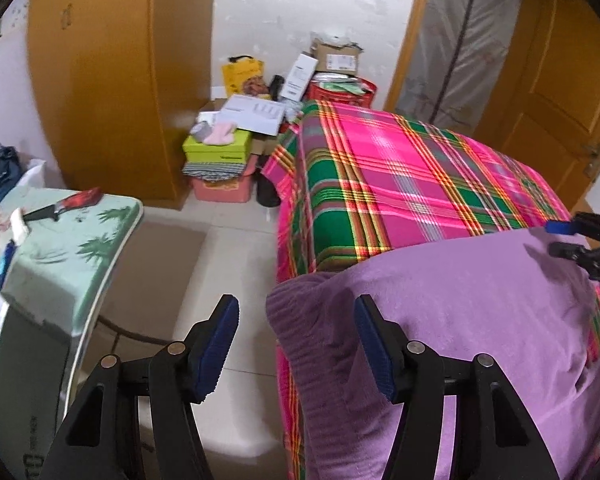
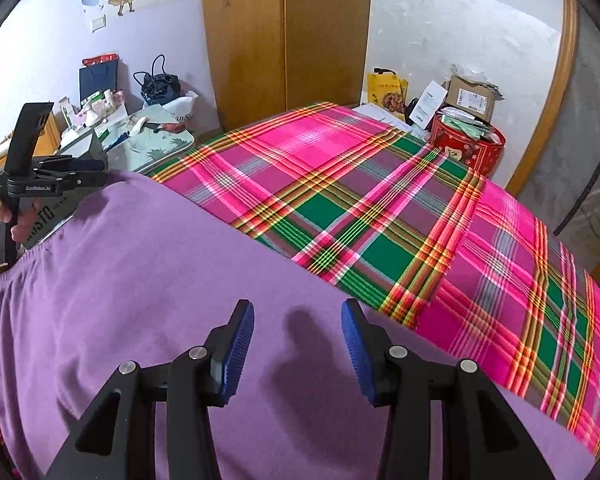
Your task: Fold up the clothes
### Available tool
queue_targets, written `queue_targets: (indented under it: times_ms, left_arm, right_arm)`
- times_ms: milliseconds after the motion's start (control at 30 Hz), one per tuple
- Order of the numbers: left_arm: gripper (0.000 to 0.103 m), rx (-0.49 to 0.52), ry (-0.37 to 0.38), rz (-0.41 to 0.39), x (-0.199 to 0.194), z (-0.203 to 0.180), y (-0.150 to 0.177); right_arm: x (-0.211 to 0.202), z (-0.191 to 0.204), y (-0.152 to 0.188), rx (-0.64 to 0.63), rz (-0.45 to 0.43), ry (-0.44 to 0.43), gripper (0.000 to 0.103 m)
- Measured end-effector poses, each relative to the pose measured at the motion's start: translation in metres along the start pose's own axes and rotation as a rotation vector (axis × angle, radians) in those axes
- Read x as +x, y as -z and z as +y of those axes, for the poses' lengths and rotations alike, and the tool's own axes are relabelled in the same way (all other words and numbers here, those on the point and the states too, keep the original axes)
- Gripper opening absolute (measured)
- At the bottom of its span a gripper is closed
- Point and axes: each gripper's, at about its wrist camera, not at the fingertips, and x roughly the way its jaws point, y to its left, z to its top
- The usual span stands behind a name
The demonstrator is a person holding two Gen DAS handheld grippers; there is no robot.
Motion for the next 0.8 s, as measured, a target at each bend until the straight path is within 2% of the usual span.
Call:
queue_targets:
  times_ms: [167,367,433,500,633,800]
  left_arm:
    - [0.062,0.016,0.068,0.015,0.016,0.003,-0.004]
    - [0.062,0.034,0.11,0.022,0.028,0.004,-0.005]
    - [0.053,0.036,0.128,0.02,0.029,0.004,-0.006]
    - [0.051,0.046,0.13,0.014,0.029,0.003,-0.005]
    - [0.04,0.056,0.123,0.004,0.027,0.004,-0.006]
    - [0.034,0.064,0.114,0.0,0.027,0.004,-0.006]
  right_arm:
    - [0.02,-0.012,-0.004,0.005,0.027,-0.033,0.047]
    - [0.036,-0.019,-0.006,-0.019,0.057,-0.072,0.047]
    - [0.04,-0.02,-0.007,-0.035,0.066,-0.086,0.047]
    - [0.042,-0.02,-0.008,-0.051,0.067,-0.097,0.047]
    - [0.046,-0.021,-0.014,-0.072,0.068,-0.128,0.047]
    - [0.051,-0.02,-0.017,-0.11,0.079,-0.148,0.048]
